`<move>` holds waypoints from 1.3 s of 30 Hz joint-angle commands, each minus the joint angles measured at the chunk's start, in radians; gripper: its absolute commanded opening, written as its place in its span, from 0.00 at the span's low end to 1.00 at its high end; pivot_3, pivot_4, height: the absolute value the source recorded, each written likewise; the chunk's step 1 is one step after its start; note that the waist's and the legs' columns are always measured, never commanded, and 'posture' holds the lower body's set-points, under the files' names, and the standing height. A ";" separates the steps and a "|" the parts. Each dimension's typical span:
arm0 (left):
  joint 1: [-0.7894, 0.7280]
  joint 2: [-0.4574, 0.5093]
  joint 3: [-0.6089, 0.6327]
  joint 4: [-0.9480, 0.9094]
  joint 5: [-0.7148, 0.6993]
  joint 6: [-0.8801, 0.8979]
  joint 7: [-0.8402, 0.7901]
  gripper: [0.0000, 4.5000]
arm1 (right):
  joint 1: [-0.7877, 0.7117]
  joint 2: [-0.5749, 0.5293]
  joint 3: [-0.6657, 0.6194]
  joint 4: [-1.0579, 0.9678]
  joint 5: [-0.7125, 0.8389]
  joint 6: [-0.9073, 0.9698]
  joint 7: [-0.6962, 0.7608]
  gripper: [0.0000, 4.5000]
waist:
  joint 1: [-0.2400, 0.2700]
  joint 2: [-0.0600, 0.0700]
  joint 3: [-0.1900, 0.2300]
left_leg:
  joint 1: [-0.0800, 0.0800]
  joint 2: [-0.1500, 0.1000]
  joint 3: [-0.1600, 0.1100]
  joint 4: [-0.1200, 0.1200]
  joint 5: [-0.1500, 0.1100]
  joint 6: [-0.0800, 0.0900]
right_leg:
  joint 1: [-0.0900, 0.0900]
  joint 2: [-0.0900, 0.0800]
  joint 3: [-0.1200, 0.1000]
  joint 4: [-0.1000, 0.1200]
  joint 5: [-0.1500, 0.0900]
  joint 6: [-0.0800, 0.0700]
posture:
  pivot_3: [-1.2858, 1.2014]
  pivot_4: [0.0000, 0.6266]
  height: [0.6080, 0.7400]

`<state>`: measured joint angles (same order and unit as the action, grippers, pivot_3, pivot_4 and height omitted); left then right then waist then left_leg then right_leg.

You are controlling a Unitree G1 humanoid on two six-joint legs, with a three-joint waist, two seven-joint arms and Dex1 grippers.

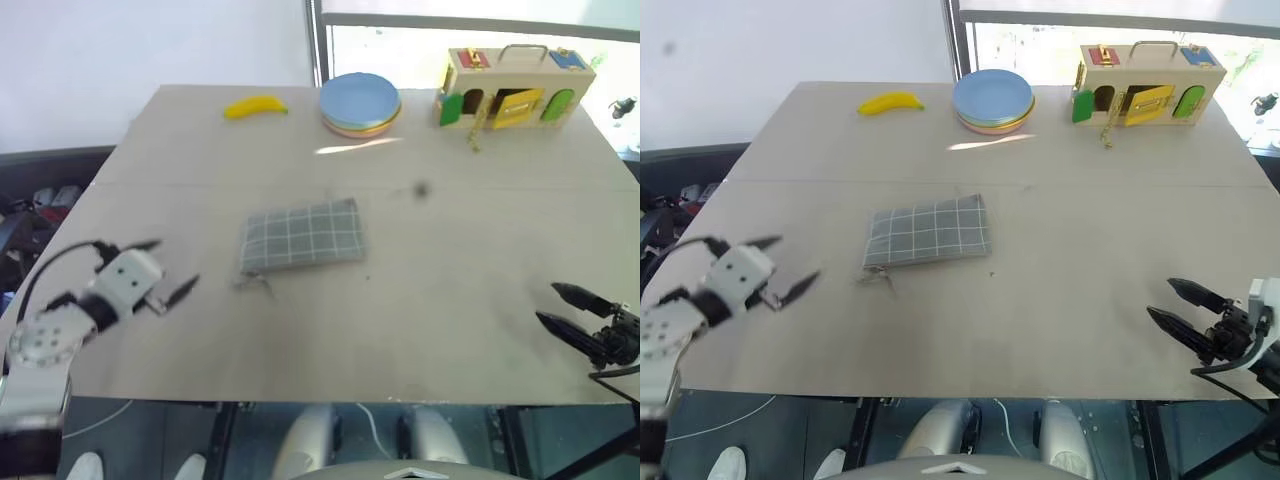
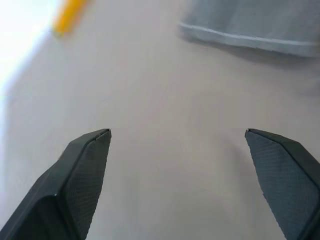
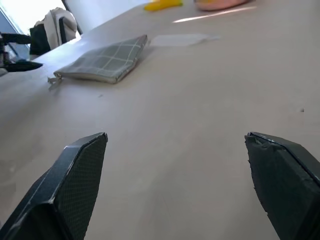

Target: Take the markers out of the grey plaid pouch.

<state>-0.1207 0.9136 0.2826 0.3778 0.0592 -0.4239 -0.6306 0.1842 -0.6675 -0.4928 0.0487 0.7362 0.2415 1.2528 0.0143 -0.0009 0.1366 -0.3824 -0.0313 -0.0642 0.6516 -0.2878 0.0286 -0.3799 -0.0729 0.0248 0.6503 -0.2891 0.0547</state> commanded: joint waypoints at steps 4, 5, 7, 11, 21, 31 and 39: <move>-0.259 0.072 -0.265 0.337 0.372 -0.550 0.207 0.99 | 0.037 0.030 -0.052 -0.100 0.054 0.018 -0.053 1.00 | -0.004 0.001 0.000 | -0.001 -0.001 0.002 -0.002 0.002 -0.003 | -0.001 0.000 0.001 -0.003 0.000 0.000 | 0.52 0.24 1.00; -0.291 0.069 -0.304 0.369 0.412 -0.597 0.227 0.99 | 0.038 0.036 -0.055 -0.116 0.061 0.022 -0.062 1.00 | -0.004 0.001 0.000 | -0.001 -0.001 0.003 -0.002 0.002 -0.003 | -0.001 0.000 0.002 -0.003 0.000 0.000 | 0.52 0.24 1.00; -0.353 0.063 -0.391 0.424 0.504 -0.693 0.270 0.99 | 0.041 0.045 -0.061 -0.169 0.094 0.049 -0.085 1.00 | -0.005 0.000 0.000 | -0.002 -0.001 0.004 -0.002 0.001 -0.002 | -0.003 0.001 0.001 -0.003 0.000 0.001 | 0.52 0.24 1.00; -0.446 0.042 -0.511 0.508 0.638 -0.785 0.378 0.99 | 0.071 0.040 -0.048 -0.283 0.157 0.107 -0.084 1.00 | -0.002 0.000 0.000 | -0.001 -0.002 0.005 0.000 -0.001 0.002 | -0.003 0.001 0.000 0.003 0.000 0.001 | 0.52 0.24 1.00; -0.598 -0.050 -0.715 0.621 0.845 -0.805 0.671 0.52 | 0.069 0.058 0.004 -0.457 0.210 0.147 -0.140 1.00 | 0.000 0.000 0.000 | 0.003 -0.003 0.003 0.014 -0.001 0.003 | 0.004 0.007 -0.003 0.013 0.002 0.005 | 0.52 0.24 1.00; -0.581 -0.197 -0.644 0.697 0.512 -0.712 0.477 0.01 | 0.069 0.034 0.032 -0.457 0.178 0.131 -0.112 1.00 | 0.014 0.008 -0.005 | 0.004 -0.004 0.002 0.016 -0.001 0.004 | 0.005 0.006 -0.004 0.013 0.002 0.006 | 0.52 0.24 1.00; -0.386 -0.250 -0.514 -0.007 -0.261 -0.046 -0.167 0.01 | -0.035 0.018 0.109 -0.424 0.018 0.036 -0.140 1.00 | -0.009 0.000 0.000 | -0.001 -0.004 0.000 0.019 0.000 0.004 | 0.003 0.006 -0.005 0.013 0.002 0.006 | 0.52 0.24 1.00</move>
<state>-0.5044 0.6493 -0.2673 0.5475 -0.0826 -0.5960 -0.7332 0.1971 -0.6548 -0.3907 -0.3666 0.7963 0.3251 1.1570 0.0052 -0.0007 0.1368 -0.3838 -0.0345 -0.0643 0.6703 -0.2877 0.0324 -0.3775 -0.0663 0.0206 0.6630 -0.2870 0.0605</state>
